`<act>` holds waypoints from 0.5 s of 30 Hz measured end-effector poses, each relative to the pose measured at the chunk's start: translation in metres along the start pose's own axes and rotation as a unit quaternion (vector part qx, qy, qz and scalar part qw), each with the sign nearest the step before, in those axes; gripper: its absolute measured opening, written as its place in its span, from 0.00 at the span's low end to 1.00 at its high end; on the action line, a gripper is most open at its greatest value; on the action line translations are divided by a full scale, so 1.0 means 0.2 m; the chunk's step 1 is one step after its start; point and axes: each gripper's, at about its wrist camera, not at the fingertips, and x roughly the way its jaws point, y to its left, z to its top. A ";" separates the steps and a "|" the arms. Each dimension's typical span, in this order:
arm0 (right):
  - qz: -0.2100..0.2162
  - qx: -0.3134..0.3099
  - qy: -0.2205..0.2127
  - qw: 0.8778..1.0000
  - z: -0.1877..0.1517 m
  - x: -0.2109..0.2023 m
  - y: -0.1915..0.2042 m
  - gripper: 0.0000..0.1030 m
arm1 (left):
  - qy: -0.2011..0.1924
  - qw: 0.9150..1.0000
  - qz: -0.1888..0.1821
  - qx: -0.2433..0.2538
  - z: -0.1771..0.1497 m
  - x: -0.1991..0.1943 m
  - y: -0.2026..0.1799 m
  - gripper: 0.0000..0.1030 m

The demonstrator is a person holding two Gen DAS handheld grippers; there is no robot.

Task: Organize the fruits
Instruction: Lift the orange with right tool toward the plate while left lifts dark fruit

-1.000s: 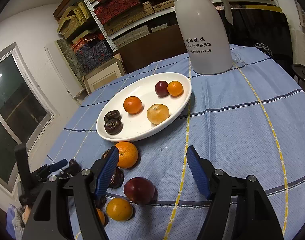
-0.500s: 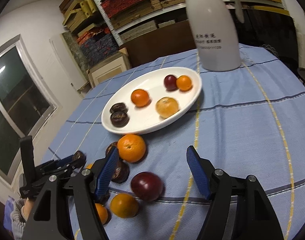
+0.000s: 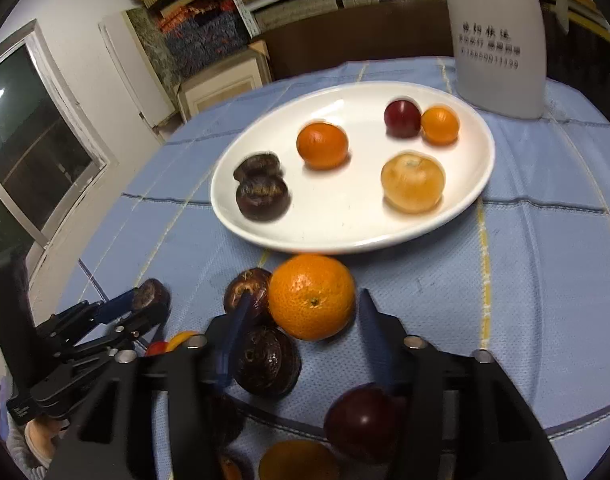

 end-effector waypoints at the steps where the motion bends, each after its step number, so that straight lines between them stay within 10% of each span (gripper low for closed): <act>1: 0.002 -0.001 -0.001 1.000 -0.01 0.01 -0.01 0.45 | 0.000 1.000 -0.002 0.001 0.00 0.00 0.00 0.41; 15: 0.036 0.028 -0.084 0.995 -0.18 -0.36 -0.11 0.43 | -0.055 0.997 -0.029 0.042 -0.01 -0.15 -0.16 0.41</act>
